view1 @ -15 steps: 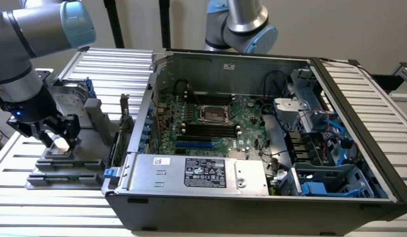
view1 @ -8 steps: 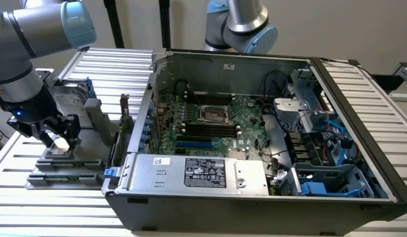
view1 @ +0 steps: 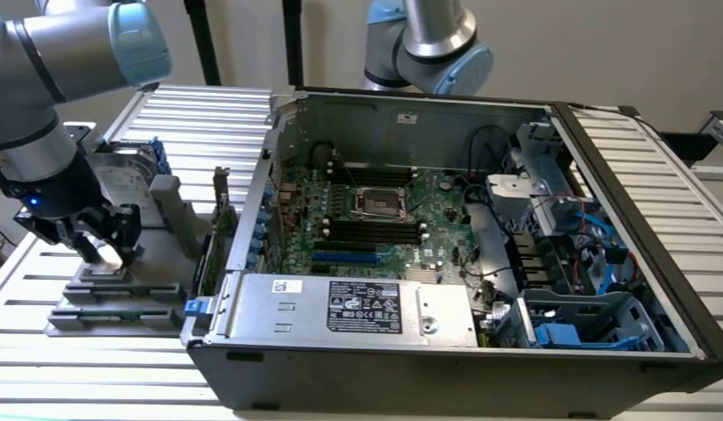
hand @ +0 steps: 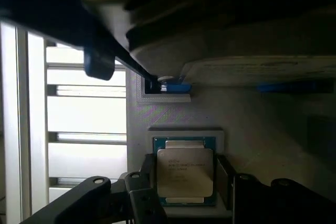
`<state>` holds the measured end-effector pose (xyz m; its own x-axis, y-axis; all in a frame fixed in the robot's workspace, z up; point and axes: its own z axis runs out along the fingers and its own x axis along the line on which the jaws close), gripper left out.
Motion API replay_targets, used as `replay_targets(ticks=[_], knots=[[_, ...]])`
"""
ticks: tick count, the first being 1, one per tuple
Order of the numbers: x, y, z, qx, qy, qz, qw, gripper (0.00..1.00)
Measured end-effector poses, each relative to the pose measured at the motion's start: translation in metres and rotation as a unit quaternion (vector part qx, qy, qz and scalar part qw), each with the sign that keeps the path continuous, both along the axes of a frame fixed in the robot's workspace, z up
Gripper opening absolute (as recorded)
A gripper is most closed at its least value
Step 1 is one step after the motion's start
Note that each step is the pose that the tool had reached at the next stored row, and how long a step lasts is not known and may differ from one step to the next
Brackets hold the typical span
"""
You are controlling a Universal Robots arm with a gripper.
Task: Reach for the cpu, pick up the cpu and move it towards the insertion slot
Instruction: 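Pick up the cpu and move it towards the insertion slot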
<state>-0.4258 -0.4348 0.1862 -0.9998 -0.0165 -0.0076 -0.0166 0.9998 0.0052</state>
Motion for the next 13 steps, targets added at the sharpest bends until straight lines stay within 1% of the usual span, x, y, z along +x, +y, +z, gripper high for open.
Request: replay_targets(ticks=[1,4,5,9,13], knots=[[0.000,0.0000,0.0000,0.0000,0.0000,0.000,1.0000,0.55],[0.000,0.0001,0.0005,0.0002,-0.0001,0.000,1.0000,0.55],[0.000,0.0001,0.0020,0.0002,0.0001,0.000,1.0000,0.55],[0.000,0.0000,0.0134,0.0001,0.0010,0.000,1.0000,0.54],[0.000,0.0000,0.0309,0.0001,0.0021,0.000,1.0000,0.54]])
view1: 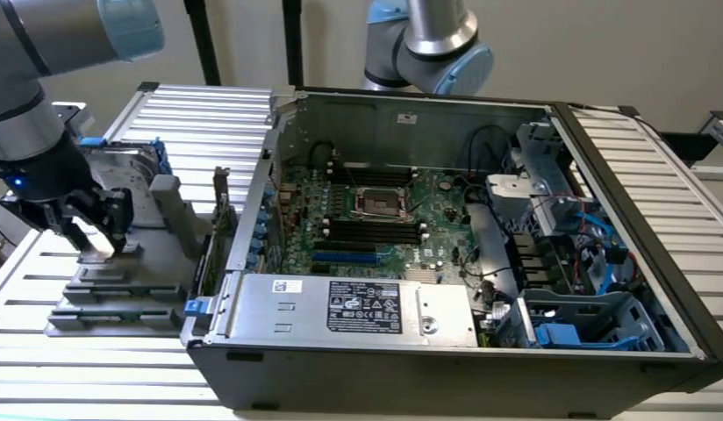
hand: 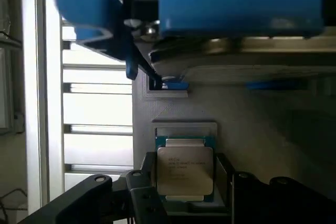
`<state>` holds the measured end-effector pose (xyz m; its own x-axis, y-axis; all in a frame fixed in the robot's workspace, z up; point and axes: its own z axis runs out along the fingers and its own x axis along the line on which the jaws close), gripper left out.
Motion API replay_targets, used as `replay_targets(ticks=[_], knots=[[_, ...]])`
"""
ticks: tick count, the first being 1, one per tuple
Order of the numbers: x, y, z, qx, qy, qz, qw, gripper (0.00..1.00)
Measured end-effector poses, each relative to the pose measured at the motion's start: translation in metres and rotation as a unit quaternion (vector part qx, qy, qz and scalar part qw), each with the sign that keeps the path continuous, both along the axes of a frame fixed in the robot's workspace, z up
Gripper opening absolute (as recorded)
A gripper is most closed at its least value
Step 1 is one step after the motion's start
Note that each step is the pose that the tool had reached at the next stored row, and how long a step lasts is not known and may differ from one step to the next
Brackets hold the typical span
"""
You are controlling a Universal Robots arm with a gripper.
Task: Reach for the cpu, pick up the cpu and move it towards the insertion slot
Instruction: 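Pick up the cpu and move it towards the insertion slot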
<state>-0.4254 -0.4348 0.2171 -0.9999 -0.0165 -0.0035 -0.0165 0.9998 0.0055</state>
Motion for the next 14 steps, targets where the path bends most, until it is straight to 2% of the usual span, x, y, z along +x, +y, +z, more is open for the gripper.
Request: replay_targets(ticks=[8,14], knots=[[0.004,0.0000,0.0364,0.0000,0.0022,0.000,1.0000,0.54],[0.011,0.0000,0.0638,0.0000,0.0025,0.000,1.0000,0.54]])
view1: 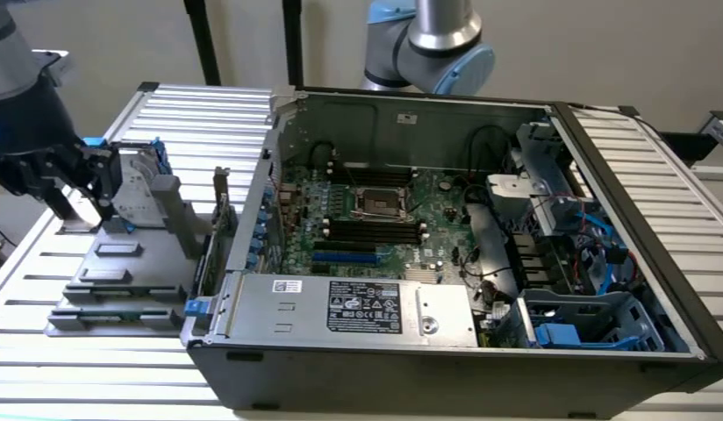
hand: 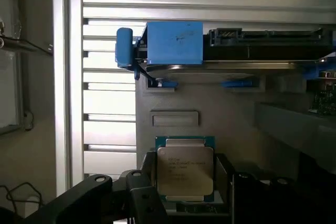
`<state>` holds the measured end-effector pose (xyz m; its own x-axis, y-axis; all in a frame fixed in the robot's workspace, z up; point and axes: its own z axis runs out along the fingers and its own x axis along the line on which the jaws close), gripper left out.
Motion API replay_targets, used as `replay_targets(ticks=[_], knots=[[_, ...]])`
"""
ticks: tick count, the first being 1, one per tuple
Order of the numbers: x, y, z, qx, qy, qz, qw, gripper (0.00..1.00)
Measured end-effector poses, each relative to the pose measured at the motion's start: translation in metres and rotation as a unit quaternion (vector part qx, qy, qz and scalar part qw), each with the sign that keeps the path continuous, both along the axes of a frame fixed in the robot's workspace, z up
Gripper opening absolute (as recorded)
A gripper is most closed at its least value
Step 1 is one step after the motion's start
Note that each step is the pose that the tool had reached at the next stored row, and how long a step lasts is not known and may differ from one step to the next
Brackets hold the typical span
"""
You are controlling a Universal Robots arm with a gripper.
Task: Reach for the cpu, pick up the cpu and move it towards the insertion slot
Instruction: 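Pick up the cpu and move it towards the insertion slot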
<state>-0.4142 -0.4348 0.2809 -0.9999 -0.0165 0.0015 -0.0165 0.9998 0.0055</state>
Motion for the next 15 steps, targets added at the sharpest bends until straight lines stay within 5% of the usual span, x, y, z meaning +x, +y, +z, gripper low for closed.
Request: replay_targets(ticks=[6,15], knots=[[0.010,0.0001,0.0270,0.0000,0.0003,0.000,1.0000,0.54],[0.045,0.0011,0.0670,0.0001,0.0018,0.000,1.0000,0.54]])
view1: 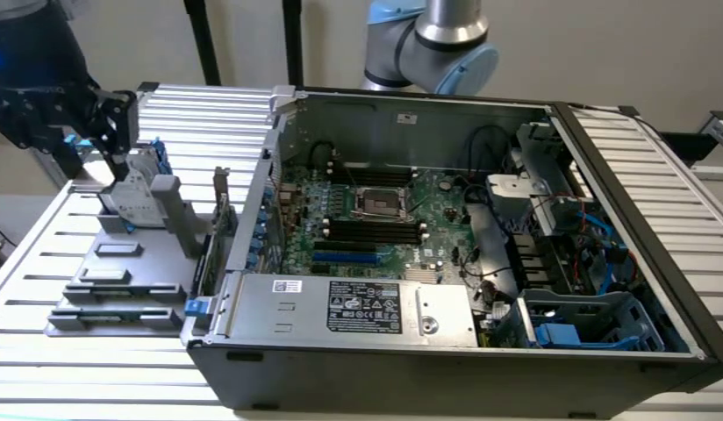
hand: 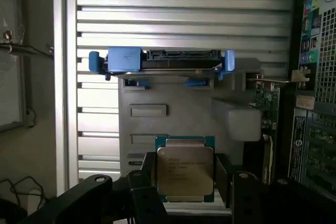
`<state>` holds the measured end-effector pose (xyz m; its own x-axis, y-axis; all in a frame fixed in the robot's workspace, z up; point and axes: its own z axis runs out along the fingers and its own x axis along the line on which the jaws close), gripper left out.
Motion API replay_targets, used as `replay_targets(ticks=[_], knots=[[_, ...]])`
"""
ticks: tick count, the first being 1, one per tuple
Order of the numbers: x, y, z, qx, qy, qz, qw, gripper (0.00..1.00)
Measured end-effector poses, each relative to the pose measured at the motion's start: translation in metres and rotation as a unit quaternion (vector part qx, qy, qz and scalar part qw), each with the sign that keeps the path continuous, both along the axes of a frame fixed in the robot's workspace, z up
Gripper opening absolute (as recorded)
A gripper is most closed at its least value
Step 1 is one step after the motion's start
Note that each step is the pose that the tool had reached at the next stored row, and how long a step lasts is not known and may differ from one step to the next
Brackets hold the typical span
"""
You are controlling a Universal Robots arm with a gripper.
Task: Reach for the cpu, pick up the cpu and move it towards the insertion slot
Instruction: 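Pick up the cpu and move it towards the insertion slot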
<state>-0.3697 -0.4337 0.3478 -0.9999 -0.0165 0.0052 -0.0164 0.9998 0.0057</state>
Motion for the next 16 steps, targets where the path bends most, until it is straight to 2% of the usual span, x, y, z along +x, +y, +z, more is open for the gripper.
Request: replay_targets(ticks=[5,16], knots=[[0.023,0.0004,0.0136,0.0000,0.0006,0.000,1.0000,0.54],[0.072,0.0020,0.0315,0.0008,0.0008,0.000,1.0000,0.54]])
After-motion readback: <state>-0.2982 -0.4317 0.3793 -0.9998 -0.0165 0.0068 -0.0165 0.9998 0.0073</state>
